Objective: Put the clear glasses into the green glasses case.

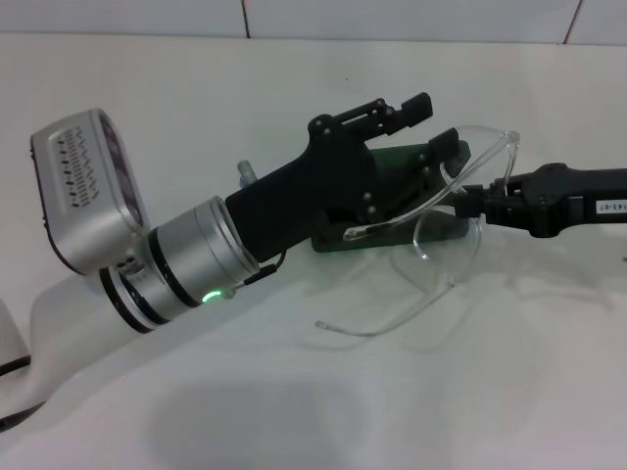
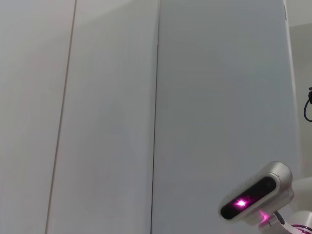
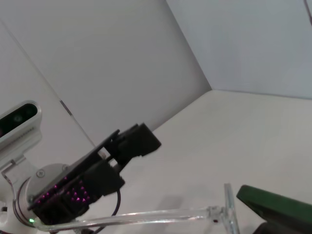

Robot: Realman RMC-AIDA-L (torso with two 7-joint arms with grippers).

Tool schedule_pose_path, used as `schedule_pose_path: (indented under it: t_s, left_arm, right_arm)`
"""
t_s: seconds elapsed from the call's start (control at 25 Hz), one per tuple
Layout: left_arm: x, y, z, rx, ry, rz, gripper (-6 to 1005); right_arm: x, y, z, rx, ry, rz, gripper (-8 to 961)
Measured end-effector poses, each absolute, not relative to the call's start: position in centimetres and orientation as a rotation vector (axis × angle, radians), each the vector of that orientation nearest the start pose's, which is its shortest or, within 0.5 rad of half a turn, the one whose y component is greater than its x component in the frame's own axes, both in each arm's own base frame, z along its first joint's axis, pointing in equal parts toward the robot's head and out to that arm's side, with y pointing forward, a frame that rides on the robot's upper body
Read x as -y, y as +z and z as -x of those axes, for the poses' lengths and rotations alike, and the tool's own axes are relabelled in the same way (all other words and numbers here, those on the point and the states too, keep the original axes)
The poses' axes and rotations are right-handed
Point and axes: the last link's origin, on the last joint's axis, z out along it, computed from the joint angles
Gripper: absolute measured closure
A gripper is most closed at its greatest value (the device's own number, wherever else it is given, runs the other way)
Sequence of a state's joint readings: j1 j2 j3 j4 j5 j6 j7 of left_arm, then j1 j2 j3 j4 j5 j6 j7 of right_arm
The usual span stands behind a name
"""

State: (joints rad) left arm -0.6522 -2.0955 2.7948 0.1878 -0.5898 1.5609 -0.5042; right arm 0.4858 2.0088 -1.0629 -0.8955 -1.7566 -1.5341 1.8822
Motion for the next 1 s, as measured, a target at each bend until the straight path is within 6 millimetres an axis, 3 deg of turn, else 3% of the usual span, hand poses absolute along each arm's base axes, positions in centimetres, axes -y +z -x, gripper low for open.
schedule_pose_path:
  t_s: [0.28, 0.44, 0.68, 1.0]
  left_arm:
    - [-29.9, -8.5, 17.6, 0.181, -1.411, 2.375, 579]
    - [-30.2, -8.5, 16.5, 0.129, -1.435, 2.401, 579]
    - [-31.0, -8.9, 14.6, 0.004, -1.428, 2.478, 578]
    - [-32.6, -8.7, 13.6, -0.251, -1.307, 2.516, 578]
  right_arm:
    - [-34.1, 2.5, -21.8, -0.954, 0.677, 2.821, 836]
    - [-34.6, 2.7, -21.2, -1.022, 0.624, 2.859, 836]
    - [-35.5, 3.0, -19.7, -1.132, 0.557, 2.969, 837]
    - [-36.3, 3.5, -18.8, -1.23, 0.494, 3.02, 837]
